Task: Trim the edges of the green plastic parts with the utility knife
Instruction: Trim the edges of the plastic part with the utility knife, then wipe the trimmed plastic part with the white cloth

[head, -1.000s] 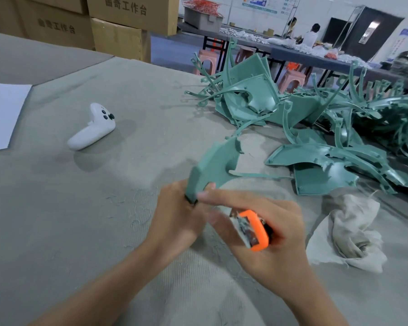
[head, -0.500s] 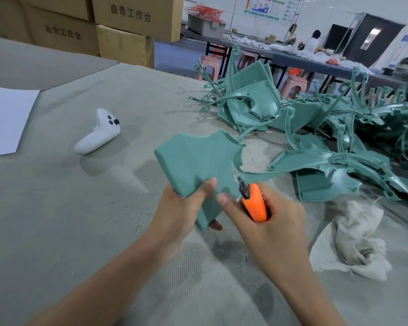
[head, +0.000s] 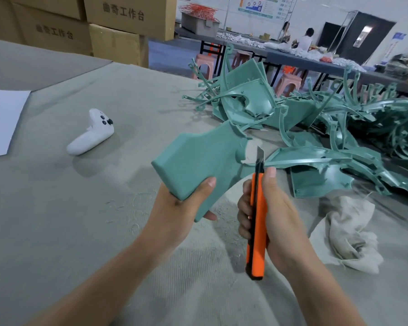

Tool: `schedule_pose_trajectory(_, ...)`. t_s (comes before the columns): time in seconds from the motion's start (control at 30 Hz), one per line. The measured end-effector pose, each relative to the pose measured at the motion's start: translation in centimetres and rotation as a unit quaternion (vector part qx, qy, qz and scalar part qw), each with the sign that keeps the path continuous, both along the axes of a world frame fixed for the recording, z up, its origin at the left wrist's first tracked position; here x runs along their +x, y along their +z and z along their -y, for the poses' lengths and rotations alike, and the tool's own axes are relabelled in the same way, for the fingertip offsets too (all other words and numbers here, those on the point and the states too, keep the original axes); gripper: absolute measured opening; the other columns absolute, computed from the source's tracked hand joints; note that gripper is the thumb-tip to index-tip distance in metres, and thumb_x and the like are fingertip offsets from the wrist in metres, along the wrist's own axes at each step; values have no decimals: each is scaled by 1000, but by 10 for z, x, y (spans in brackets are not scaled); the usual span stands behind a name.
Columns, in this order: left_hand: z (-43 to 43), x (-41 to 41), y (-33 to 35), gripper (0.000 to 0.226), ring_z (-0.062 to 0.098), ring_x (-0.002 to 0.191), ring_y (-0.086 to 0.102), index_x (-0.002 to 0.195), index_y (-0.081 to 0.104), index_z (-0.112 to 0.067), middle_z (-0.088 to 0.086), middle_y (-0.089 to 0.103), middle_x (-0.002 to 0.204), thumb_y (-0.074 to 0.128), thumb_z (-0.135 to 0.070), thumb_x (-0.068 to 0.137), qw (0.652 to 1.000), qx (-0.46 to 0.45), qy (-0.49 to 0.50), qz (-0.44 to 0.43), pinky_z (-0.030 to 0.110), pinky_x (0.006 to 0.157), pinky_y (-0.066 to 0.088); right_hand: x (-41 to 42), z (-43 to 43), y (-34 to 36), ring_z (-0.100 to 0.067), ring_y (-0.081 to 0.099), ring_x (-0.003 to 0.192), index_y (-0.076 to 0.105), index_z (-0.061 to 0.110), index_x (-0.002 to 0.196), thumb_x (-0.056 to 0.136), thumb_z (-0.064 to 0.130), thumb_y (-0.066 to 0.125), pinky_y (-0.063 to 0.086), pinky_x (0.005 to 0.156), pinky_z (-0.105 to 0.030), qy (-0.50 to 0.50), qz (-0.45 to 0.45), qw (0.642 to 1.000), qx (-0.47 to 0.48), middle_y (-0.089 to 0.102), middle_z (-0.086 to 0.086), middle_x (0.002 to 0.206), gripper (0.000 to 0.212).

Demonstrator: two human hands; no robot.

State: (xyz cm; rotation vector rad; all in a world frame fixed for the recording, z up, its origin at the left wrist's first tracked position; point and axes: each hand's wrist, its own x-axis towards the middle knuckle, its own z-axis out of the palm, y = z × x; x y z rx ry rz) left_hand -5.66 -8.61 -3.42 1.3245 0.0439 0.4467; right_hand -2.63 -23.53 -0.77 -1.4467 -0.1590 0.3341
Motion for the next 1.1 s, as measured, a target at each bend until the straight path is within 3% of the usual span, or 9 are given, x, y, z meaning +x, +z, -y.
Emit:
schedule_pose_trajectory(0.17, 0, 0, -1, 16, 19, 74, 69, 98, 70, -31, -6, 71, 94, 70, -21, 86, 1000, 17, -9, 11, 27, 49, 54, -1, 0, 1, -12, 34, 44, 52, 14, 83, 80, 73, 40, 31, 41, -23, 46, -53, 994, 86, 36, 0, 59, 60)
schedule_pose_trajectory(0.33, -2, 2, 0, 16, 26, 60, 68, 91, 71, -39, -2, 72, 92, 67, -28, 80, 1000, -11, -7, -23, 24, 45, 50, 0, 4, 4, -12, 31, 44, 55, 17, 78, 76, 74, 47, 26, 40, -24, 2, 15, 999, 39, 37, 1, 58, 58)
schedule_pose_trajectory(0.47, -9, 4, -1, 27, 25, 79, 70, 104, 70, -28, 2, 71, 106, 69, -27, 77, 995, -86, -23, -40, 40, 56, 55, 5, 12, 4, -11, 35, 46, 56, 19, 72, 82, 76, 52, 30, 42, -24, -70, 131, 987, -62, 40, 4, 56, 58)
schedule_pose_trajectory(0.6, -18, 8, -2, 36, 22, 92, 69, 117, 64, -25, -2, 69, 112, 68, -23, 81, 991, -128, -14, -32, 43, 58, 56, 19, 32, -4, -17, 43, 54, 52, 12, 80, 91, 74, 34, 35, 54, -33, -190, 275, 889, -314, 50, -8, 64, 65)
schedule_pose_trajectory(0.7, -24, 12, -4, 24, 21, 85, 69, 110, 66, -26, -1, 71, 105, 65, -14, 89, 986, -166, 17, -27, 41, 54, 56, 35, 52, -11, -19, 50, 69, 46, 20, 86, 96, 54, 47, 35, 63, -34, -165, 258, 816, -490, 56, 0, 80, 36)
schedule_pose_trajectory(0.77, -26, 13, -6, 23, 20, 82, 69, 107, 67, -26, 1, 71, 103, 65, -15, 87, 982, -185, 20, -25, 40, 53, 56, 43, 63, -15, -23, 50, 74, 49, 20, 82, 94, 44, 59, 34, 65, -34, -140, 233, 767, -582, 56, -2, 82, 29)
schedule_pose_trajectory(0.9, -28, 13, -5, 29, 20, 76, 70, 103, 69, -24, 5, 72, 101, 70, -22, 74, 974, -224, 5, -27, 40, 52, 55, 43, 64, -18, -25, 61, 72, 66, 18, 76, 89, 53, 63, 43, 62, -33, -140, 200, 743, -623, 63, -1, 67, 38)
schedule_pose_trajectory(1.0, -28, 13, -4, 32, 20, 75, 70, 107, 67, -20, 5, 73, 101, 69, -19, 75, 968, -247, -1, -34, 40, 52, 55, 48, 73, -18, -29, 62, 102, 75, 21, 105, 92, 63, 50, 48, 83, -38, -181, 187, 736, -625, 71, -5, 103, 51)
schedule_pose_trajectory(1.1, -28, 11, -2, 40, 20, 78, 71, 110, 66, -19, 5, 72, 104, 70, -21, 71, 967, -251, -12, -37, 41, 53, 55, 55, 97, -17, -38, 29, 138, 56, 31, 136, 97, 51, 49, 24, 112, -52, -233, 121, 684, -681, 38, -9, 150, 44)
